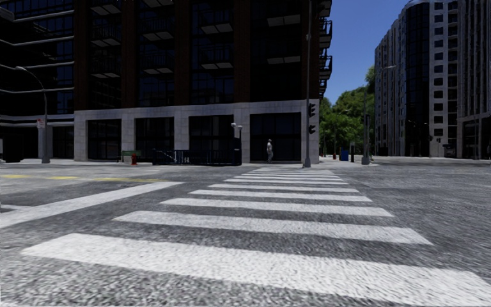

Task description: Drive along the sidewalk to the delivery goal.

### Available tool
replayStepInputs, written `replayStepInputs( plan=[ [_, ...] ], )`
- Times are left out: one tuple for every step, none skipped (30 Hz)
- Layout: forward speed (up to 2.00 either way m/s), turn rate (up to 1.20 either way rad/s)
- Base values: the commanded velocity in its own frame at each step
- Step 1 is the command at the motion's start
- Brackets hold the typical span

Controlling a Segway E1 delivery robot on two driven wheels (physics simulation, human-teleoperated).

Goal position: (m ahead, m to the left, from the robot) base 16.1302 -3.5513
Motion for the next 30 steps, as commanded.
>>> replayStepInputs(
  plan=[
    [2.0, -0.01],
    [2.0, 0.0],
    [2.0, 0.0],
    [2.0, 0.0],
    [2.0, 0.0],
    [2.0, 0.0],
    [2.0, 0.0],
    [2.0, 0.0],
    [2.0, 0.0],
    [2.0, 0.0],
    [2.0, 0.0],
    [2.0, 0.0],
    [2.0, 0.0],
    [2.0, 0.0],
    [2.0, 0.0],
    [2.0, 0.0],
    [2.0, 0.0],
    [2.0, 0.0],
    [2.0, 0.0],
    [2.0, 0.0],
    [2.0, 0.0],
    [2.0, 0.0],
    [2.0, 0.0],
    [2.0, 0.0],
    [2.0, 0.0],
    [2.0, -0.13],
    [2.0, -0.26],
    [2.0, -0.26],
    [2.0, -0.3],
    [2.0, -0.32]
  ],
)
